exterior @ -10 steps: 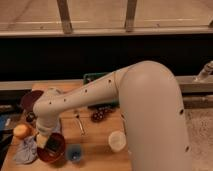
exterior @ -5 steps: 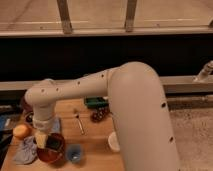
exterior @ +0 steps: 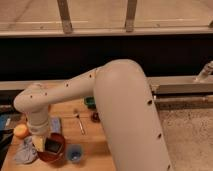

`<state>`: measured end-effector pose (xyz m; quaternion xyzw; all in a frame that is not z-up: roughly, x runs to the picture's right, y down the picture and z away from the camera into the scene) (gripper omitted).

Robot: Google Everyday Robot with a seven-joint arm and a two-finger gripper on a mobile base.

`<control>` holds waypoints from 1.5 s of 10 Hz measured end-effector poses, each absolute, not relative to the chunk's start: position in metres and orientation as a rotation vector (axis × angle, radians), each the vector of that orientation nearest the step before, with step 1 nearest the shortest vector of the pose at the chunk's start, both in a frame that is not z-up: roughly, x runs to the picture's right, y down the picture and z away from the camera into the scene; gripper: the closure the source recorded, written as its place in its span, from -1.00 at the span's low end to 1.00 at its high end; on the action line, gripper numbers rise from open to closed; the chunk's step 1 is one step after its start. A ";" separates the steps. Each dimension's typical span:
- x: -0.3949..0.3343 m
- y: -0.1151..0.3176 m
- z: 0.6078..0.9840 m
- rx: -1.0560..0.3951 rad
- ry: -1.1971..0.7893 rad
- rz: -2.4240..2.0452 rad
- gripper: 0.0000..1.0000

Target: Wipe red bowl with eraser

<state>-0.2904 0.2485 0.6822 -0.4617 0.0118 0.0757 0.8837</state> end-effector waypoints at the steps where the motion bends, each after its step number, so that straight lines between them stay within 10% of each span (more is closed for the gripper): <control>1: -0.286 0.252 0.687 -0.920 0.078 0.170 1.00; 15: -0.260 0.217 0.718 -0.798 0.060 0.318 1.00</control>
